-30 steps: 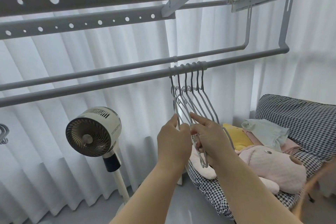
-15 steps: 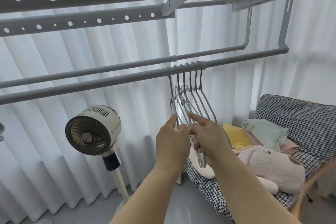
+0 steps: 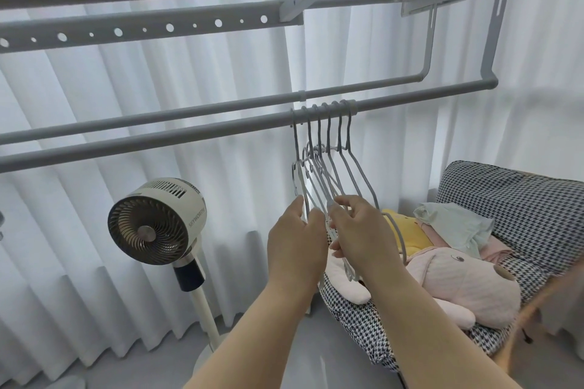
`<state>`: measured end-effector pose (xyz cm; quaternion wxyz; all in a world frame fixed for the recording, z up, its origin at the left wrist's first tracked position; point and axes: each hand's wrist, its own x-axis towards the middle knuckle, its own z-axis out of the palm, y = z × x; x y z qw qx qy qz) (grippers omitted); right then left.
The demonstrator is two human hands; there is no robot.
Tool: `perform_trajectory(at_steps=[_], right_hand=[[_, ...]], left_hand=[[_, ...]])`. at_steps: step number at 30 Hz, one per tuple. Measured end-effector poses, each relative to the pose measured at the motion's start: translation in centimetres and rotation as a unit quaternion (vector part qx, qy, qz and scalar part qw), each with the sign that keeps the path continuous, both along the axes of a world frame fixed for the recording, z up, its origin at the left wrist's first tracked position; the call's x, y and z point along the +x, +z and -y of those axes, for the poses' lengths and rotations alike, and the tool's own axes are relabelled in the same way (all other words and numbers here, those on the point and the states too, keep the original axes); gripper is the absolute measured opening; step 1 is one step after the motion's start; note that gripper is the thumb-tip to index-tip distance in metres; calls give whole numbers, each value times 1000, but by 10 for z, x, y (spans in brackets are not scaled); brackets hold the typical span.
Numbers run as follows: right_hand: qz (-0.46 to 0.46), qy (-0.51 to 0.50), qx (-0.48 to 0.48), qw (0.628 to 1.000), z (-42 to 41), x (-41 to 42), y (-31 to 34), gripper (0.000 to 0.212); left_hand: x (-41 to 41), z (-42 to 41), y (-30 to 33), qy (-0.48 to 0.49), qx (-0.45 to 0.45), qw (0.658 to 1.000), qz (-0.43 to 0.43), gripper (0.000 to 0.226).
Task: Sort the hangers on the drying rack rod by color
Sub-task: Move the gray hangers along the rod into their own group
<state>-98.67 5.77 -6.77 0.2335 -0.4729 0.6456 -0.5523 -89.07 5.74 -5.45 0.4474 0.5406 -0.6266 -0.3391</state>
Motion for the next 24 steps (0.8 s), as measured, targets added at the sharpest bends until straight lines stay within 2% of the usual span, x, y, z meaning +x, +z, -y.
perform_trajectory(at_steps=[4,8,13,18,24], right_hand=[[-52,-15,38,998,-8,4,4,55],[-158,-70,62,983,-21,5,12,51],[-211,-126,-30,969,-28,22,24,45],[-180,-56,-101,977,-18,70,34,38],[-131,88,-91,983,8,167,39,37]], left_hand=[[2,-1,-3,4,-22,1000,1,34],[6,2,-8,17,-44,998,34,41],[23,0,-6,20,-56,995,84,47],[67,5,-2,60,-77,990,100,53],[169,8,5,153,-71,983,69,47]])
